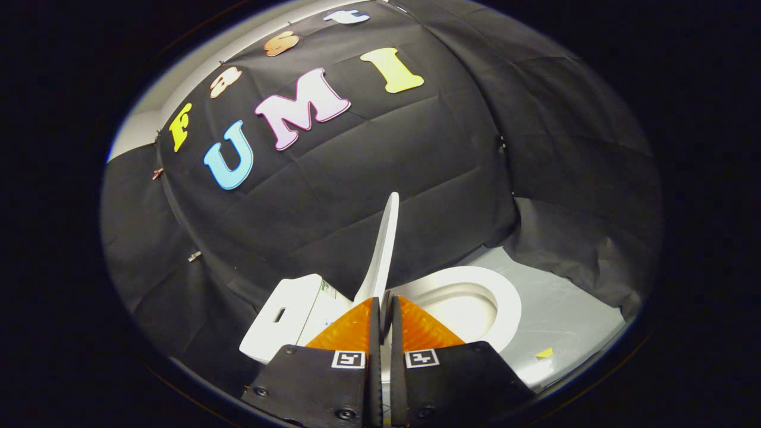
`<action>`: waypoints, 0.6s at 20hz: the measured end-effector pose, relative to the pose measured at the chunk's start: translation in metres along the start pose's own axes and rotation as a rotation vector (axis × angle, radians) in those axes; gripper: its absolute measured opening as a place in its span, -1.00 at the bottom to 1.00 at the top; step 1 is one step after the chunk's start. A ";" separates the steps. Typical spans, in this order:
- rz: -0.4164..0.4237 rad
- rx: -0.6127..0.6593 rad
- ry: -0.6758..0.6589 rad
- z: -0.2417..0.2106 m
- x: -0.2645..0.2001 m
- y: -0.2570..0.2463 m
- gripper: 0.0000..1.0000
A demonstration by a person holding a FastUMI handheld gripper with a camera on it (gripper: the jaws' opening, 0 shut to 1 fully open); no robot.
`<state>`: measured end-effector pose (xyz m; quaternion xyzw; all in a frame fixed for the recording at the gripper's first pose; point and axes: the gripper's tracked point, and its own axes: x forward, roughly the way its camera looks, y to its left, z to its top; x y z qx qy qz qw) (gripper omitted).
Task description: Open the toilet lid.
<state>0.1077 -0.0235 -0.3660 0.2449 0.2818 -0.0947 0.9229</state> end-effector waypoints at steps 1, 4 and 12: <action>-0.007 -0.029 -0.003 0.000 0.000 0.007 -0.79; -0.010 -0.110 -0.009 0.002 -0.004 0.032 -0.79; 0.019 -0.258 -0.039 -0.002 -0.007 0.115 -0.78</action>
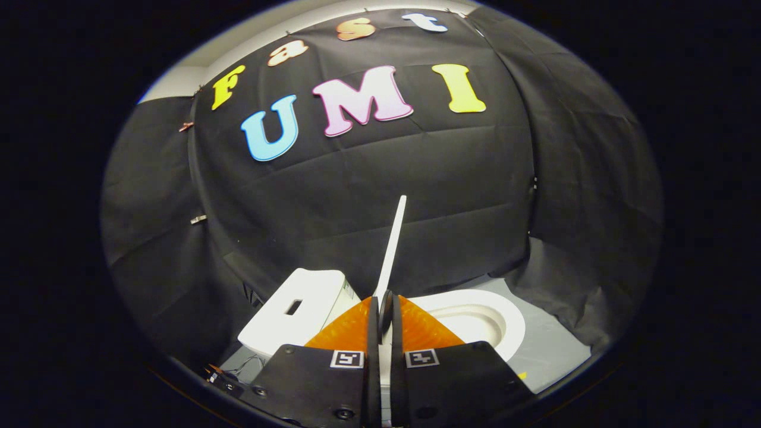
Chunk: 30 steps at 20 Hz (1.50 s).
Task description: Open the toilet lid.
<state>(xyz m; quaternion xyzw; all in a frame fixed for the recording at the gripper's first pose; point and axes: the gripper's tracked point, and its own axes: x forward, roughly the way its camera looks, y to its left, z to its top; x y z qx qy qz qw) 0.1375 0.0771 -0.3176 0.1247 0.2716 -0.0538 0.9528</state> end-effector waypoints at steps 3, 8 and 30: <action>0.011 -0.071 -0.003 0.004 -0.001 0.032 -0.78; 0.024 -0.170 -0.010 0.003 -0.001 0.085 -0.78; 0.132 -0.340 0.026 -0.027 0.018 0.217 -0.77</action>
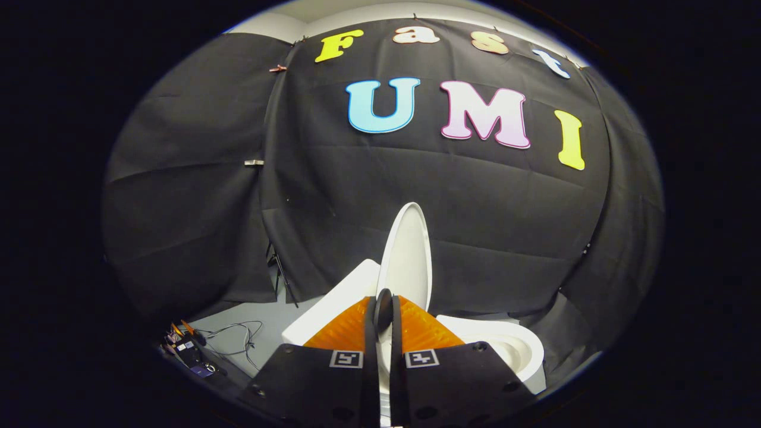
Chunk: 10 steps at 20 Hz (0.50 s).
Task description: Open the toilet lid.
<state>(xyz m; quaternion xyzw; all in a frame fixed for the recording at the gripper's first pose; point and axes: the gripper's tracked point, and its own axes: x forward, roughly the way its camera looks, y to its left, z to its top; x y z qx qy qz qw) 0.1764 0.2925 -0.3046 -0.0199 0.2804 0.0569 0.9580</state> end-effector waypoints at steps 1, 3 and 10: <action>0.001 0.000 -0.001 0.000 0.000 0.000 -0.77; 0.008 0.014 -0.002 0.001 0.003 0.003 -0.78; 0.061 0.094 -0.016 0.006 -0.005 0.005 -0.65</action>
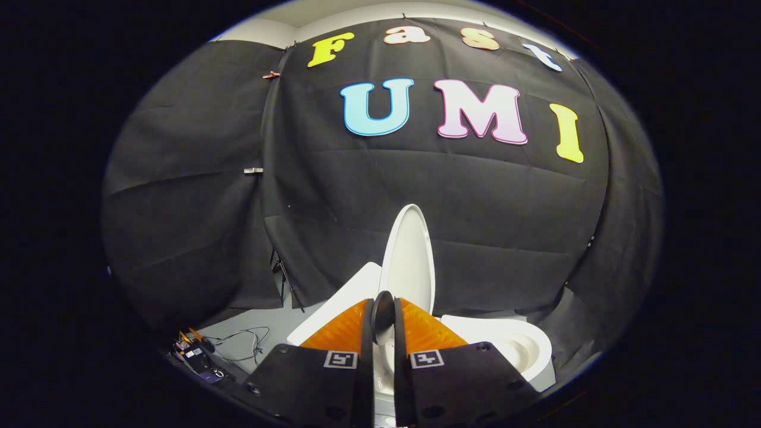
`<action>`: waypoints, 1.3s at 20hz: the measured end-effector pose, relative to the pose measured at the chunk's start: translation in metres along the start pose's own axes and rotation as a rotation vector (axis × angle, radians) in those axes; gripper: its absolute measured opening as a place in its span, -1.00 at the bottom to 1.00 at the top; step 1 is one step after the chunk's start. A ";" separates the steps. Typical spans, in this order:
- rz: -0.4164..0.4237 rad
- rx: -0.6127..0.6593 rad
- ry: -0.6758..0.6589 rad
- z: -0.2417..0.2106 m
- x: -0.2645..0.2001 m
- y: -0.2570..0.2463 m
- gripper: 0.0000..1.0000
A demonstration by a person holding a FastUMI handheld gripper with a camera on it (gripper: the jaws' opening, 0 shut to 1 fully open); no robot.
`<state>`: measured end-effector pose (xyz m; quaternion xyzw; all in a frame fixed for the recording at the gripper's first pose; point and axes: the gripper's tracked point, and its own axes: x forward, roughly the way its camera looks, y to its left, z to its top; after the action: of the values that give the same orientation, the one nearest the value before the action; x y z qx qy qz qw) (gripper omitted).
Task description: Open the toilet lid.
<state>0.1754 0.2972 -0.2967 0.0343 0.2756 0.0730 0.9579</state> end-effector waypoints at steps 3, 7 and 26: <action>0.003 0.035 -0.010 0.005 -0.009 -0.005 0.07; 0.031 0.047 -0.056 0.027 -0.030 -0.005 0.98; -0.197 -0.048 -0.443 0.146 -0.305 -0.218 0.99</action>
<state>0.0240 0.0295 -0.0370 -0.0001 0.0593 -0.0235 0.9980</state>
